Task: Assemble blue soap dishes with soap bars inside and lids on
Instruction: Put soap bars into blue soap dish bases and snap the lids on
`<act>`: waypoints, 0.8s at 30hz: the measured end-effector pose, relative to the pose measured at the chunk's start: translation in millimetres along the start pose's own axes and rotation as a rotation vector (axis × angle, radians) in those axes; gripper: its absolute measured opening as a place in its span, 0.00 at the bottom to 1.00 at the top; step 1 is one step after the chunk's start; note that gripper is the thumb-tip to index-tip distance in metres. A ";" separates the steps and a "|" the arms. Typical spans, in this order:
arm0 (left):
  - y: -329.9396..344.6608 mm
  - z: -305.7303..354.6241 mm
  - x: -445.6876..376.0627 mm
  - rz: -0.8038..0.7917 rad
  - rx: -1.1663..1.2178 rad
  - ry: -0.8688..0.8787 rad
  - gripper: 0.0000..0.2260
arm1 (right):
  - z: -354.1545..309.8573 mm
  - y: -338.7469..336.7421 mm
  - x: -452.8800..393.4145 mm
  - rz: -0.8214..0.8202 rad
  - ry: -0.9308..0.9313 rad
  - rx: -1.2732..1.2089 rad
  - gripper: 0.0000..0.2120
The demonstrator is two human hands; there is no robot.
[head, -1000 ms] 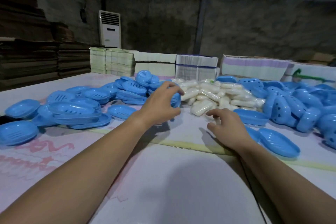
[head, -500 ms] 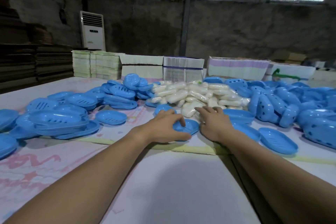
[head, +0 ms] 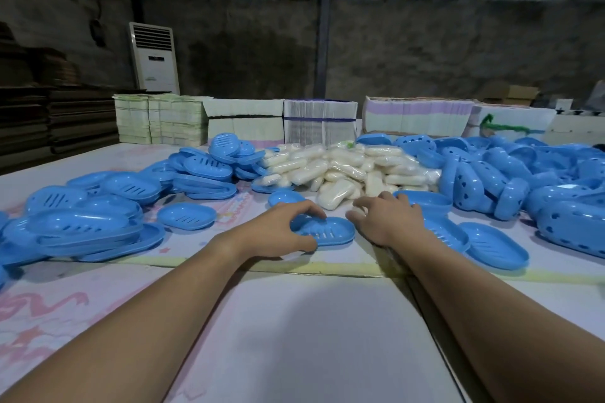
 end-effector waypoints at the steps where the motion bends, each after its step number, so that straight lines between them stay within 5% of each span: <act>1: -0.6 0.5 1.0 0.019 0.010 0.002 0.22 | -0.8 -2.0 0.0 0.010 0.010 -0.011 0.21; 6: -1.4 -4.4 -0.7 0.092 0.027 -0.021 0.21 | 3.4 -12.2 5.5 0.095 -0.062 -0.187 0.04; 10: -2.0 -5.0 -0.3 0.084 0.042 -0.053 0.23 | 4.7 -24.6 10.7 0.146 -0.082 -0.351 0.12; 13: -2.3 -5.0 -0.4 0.075 0.076 -0.079 0.27 | -4.4 -42.1 20.1 0.233 -0.139 -0.670 0.08; 16: -3.9 -4.6 0.0 0.078 0.130 -0.088 0.33 | -21.0 -52.4 29.9 0.055 -0.283 -0.950 0.08; 19: -3.3 -5.4 0.3 0.073 0.184 -0.078 0.36 | -38.2 -39.0 42.2 -0.140 -0.429 -0.826 0.10; 24: -2.0 -8.4 -1.5 0.074 0.147 -0.059 0.26 | -36.1 -28.7 38.7 -0.033 -0.443 -0.614 0.12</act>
Point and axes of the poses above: each hand's wrist, its own x-axis away from the middle knuckle, its own y-axis out of the palm, z = x × y, the point moved 4 cm from there along -x, towards the middle knuckle, and after that the axes turned 8 degrees about -x, right-handed, at the moved point
